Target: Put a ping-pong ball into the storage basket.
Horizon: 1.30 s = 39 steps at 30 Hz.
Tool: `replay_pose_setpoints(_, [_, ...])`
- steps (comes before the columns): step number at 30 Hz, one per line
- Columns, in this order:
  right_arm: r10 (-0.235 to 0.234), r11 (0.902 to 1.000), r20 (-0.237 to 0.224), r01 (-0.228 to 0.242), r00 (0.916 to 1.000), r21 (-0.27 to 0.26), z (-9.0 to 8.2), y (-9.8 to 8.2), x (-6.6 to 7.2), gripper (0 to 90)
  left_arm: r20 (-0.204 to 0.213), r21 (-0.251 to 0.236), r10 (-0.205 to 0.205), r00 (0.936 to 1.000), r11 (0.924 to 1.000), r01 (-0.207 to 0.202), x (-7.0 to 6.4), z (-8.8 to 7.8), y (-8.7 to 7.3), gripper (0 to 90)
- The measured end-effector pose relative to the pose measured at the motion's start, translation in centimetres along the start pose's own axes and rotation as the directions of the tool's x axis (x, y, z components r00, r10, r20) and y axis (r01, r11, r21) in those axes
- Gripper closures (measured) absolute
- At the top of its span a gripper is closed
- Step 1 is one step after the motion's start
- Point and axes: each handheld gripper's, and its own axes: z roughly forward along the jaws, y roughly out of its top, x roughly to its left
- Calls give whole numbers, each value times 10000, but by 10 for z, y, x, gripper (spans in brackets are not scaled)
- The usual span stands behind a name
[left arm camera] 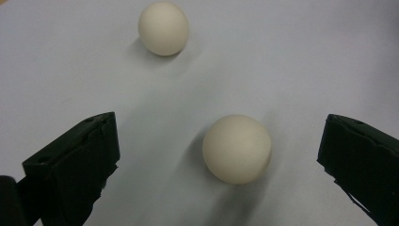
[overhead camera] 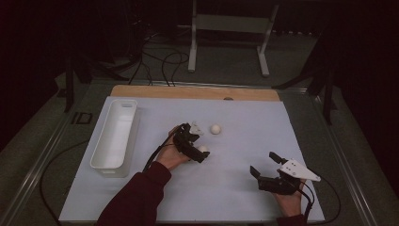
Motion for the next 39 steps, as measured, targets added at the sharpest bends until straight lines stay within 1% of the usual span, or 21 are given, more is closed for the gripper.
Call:
replay_pose_setpoints(3, [-4,10000,-4,4,10000,12,0,0,0,76,51,129,-10,10000,9999,9,0,3,-1,0])
replay_pose_setpoints(6, [-7,10000,1,7,10000,5,0,0,0,76,51,129,-10,10000,9999,9,0,3,-1,0])
replay_pose_setpoints(7, [-7,10000,1,7,10000,5,0,0,0,76,171,219,-65,9998,9997,62,-1,6,-1,0])
replay_pose_setpoints(13, [5,10000,16,-5,10000,1,0,0,0,76,281,353,-99,9996,9993,89,-1,9,-2,28])
replay_pose_setpoints(15, [-5,10000,12,5,10000,5,0,0,0,76,187,409,-94,9998,9991,86,-2,10,-2,36])
replay_pose_setpoints(20, [-17,10000,7,17,10000,14,0,0,0,76,275,584,-162,9995,9982,145,-4,13,-2,85])
replay_pose_setpoints(21, [-15,10000,13,15,10000,13,0,0,0,76,221,620,-148,9996,9980,134,-5,13,-2,98])
replay_pose_setpoints(23, [-7,10000,18,7,10000,12,0,0,0,76,192,677,-63,9998,9977,49,-6,14,-2,148])
replay_pose_setpoints(24, [-10,10000,18,10,10000,12,0,0,0,76,186,707,-31,9998,9975,18,-6,14,-2,160])
replay_pose_setpoints(26, [-28,10000,16,28,10000,26,0,0,0,76,186,782,44,9998,9969,-59,-7,14,-2,218])
replay_pose_setpoints(29, [-39,10000,11,39,10000,32,0,0,0,76,320,881,117,9994,9960,-144,-7,15,-3,343])
replay_pose_setpoints(31, [-32,10000,21,32,10000,31,0,0,0,76,350,927,141,9993,9955,-173,-7,15,-3,409])
replay_pose_setpoints(32, [-33,10000,22,33,10000,31,0,0,0,76,462,949,162,9988,9953,-205,-6,15,-3,446])
replay_pose_setpoints(33, [-43,10000,14,43,10000,37,0,0,0,76,484,956,178,9987,9952,-224,-6,15,-3,489])
replay_pose_setpoints(36, [-41,10000,16,41,10000,46,0,0,0,76,541,965,170,9984,9951,-221,-6,15,-3,505])
replay_pose_setpoints(39, [-40,10000,14,40,10000,48,0,0,0,76,496,1032,154,9987,9945,-204,-6,15,-2,508])
